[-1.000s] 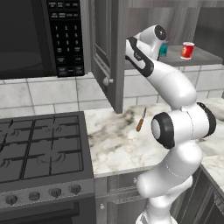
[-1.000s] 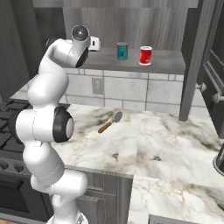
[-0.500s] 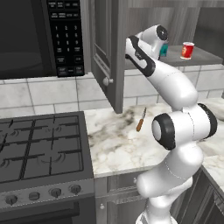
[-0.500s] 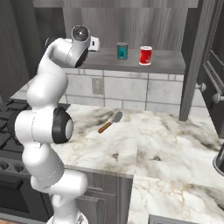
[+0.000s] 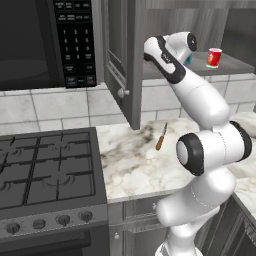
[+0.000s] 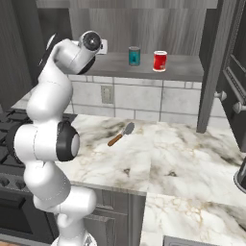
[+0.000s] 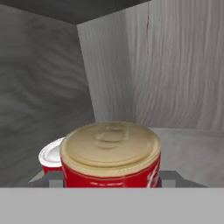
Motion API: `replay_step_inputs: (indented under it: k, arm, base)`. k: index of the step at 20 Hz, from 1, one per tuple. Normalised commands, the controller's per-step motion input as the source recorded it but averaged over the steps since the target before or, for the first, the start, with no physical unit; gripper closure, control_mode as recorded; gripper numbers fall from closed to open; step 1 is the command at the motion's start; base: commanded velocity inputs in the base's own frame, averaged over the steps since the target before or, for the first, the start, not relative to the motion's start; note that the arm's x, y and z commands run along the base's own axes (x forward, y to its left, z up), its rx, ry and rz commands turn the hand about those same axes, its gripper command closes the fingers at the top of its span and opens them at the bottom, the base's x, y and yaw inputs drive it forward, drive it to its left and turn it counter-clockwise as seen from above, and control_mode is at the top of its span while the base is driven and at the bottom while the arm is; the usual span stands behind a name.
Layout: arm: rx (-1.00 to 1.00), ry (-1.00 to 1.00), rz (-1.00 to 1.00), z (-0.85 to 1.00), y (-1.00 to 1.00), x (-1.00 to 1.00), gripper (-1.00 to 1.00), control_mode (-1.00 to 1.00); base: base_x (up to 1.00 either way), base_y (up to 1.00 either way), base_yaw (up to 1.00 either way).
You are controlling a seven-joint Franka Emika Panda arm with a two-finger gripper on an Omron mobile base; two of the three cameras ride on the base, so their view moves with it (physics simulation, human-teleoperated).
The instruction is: Stack two cans on top of the other two cans in the cabinet.
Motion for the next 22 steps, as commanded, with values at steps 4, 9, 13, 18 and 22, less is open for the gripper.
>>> replay_step_inputs:
  k: [4,9,13,18,22]
  arm:
    - [0.00,-0.06,0.15,0.17,-0.03,-0.01,1.00,-1.00]
    - [0.00,-0.01,0.15,0.25,-0.01,0.00,1.00,-1.00]
    - [0.00,-0.04,0.13,0.26,-0.03,-0.01,1.00,-1.00]
    - [0.00,-0.04,0.11,0.19,-0.03,-0.01,1.00,-1.00]
    - [-0.01,-0.04,0.08,0.14,0.00,-0.01,1.00,-1.00]
  base:
    - [0.00,0.00,0.00]
    - [0.00,0.00,0.00]
    - [0.00,0.00,0.00]
    - [0.00,0.00,0.00]
    - [0.00,0.00,0.00]
